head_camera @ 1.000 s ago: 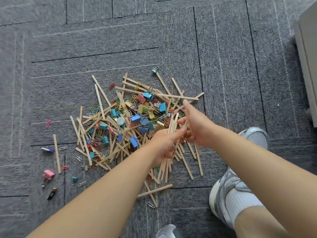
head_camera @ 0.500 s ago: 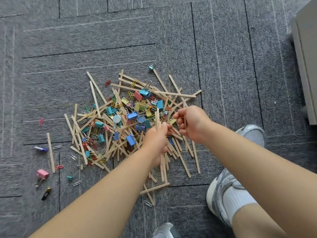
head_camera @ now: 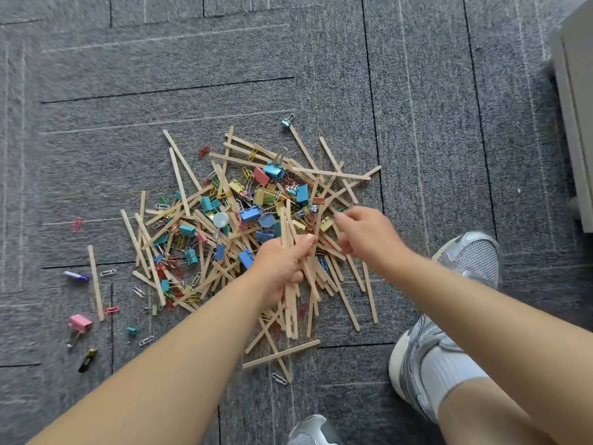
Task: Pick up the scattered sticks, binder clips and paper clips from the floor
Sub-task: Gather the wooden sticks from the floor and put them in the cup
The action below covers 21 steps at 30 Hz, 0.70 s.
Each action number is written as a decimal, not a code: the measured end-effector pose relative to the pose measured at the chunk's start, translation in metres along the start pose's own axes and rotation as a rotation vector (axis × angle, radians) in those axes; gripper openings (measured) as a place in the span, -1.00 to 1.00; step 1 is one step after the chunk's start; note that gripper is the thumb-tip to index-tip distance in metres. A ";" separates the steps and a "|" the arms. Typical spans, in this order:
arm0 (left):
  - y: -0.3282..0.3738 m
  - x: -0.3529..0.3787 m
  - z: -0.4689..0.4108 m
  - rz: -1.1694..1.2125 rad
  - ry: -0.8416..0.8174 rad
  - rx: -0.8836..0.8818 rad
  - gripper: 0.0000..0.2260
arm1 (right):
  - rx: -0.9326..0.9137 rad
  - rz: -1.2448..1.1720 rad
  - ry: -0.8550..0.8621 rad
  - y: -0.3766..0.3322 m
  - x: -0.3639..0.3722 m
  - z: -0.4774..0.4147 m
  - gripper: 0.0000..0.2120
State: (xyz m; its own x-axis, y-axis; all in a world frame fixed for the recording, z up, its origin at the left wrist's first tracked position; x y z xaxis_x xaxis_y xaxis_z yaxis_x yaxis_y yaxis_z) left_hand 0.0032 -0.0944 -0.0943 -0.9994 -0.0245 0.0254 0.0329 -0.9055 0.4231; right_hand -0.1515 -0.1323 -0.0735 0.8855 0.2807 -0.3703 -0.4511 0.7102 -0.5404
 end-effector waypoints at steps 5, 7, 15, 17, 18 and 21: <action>0.001 -0.021 0.004 -0.103 0.140 0.006 -0.77 | 0.172 0.546 0.164 0.061 0.002 0.016 -0.23; 0.003 -0.029 0.005 -0.133 0.214 0.038 -0.77 | 0.153 0.646 0.144 0.058 0.019 0.018 -0.12; -0.012 -0.029 0.004 0.128 0.178 -0.053 -0.78 | -0.021 0.735 0.141 0.033 0.055 0.015 -0.38; -0.011 -0.028 0.005 0.176 0.163 -0.061 -0.79 | -0.033 0.638 0.144 0.034 0.048 0.014 -0.54; -0.009 -0.028 0.006 0.186 0.156 -0.059 -0.79 | -0.042 0.619 0.146 0.033 0.044 0.013 -0.62; -0.004 -0.028 0.009 0.196 0.147 -0.048 -0.80 | -0.066 0.651 0.142 0.032 0.036 0.014 -0.77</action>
State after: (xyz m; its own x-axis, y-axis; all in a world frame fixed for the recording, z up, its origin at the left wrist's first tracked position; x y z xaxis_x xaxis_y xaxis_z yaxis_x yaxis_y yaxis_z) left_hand 0.0315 -0.0860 -0.0891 -0.9652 -0.2596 -0.0309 0.2289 -0.8964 0.3796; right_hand -0.1320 -0.0905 -0.0934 0.4087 0.5476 -0.7301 -0.8984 0.3823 -0.2162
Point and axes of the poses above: each hand's wrist, its own z-axis away from the middle knuckle, its own x-axis out of the palm, y = z × x, the point moved 10 cm from there along -z, towards the middle knuckle, and after that the axes turned 3 degrees about y, right-handed, at the moved point
